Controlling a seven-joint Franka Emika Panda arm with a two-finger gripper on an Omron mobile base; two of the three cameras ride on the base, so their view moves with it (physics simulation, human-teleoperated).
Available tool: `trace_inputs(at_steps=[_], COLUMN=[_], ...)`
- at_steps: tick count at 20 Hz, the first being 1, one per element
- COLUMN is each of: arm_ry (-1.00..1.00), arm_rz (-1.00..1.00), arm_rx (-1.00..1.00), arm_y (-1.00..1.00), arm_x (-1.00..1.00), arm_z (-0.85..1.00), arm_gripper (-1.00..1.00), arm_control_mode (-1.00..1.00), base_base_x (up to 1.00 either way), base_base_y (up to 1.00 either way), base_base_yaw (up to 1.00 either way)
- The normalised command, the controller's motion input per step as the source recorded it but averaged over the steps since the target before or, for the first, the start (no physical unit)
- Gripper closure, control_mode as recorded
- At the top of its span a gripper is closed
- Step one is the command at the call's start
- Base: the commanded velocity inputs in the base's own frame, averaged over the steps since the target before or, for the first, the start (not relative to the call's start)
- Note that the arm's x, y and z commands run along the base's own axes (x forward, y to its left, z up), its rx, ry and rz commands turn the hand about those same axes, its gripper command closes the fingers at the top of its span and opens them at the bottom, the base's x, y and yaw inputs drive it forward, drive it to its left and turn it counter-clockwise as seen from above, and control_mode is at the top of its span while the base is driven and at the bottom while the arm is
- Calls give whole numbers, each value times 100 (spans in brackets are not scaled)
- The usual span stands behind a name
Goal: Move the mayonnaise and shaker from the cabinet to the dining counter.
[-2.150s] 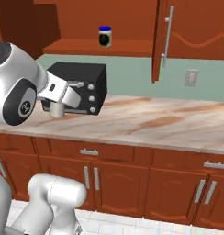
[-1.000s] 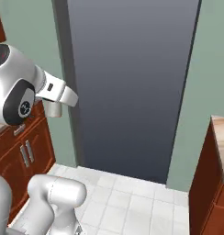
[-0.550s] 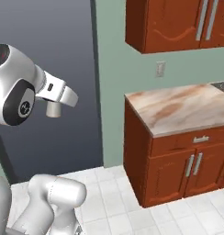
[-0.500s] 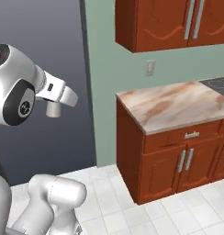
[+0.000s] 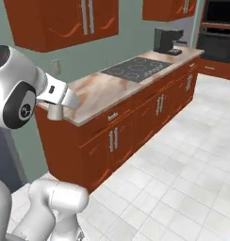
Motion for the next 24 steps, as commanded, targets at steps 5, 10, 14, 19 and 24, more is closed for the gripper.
trace_inputs(at_steps=[5, 10, 14, 19, 24], arm_ry=[0, 0, 0, 0, 0], arm_rz=[0, 0, 0, 0, 0], arm_rx=[0, 0, 0, 0, 0], arm_y=[0, 0, 0, 0, 0], arm_x=[0, 0, 0, 0, 0], arm_z=[0, 0, 0, 0, 0], arm_gripper=[100, 100, 100, 100, 100], arm_control_mode=[100, 100, 100, 100, 100], base_base_x=[0, 0, 11, 60, 38], base_base_y=[-20, -21, -20, -54, -98], base_base_yaw=[-84, -79, -39, 7, 23])
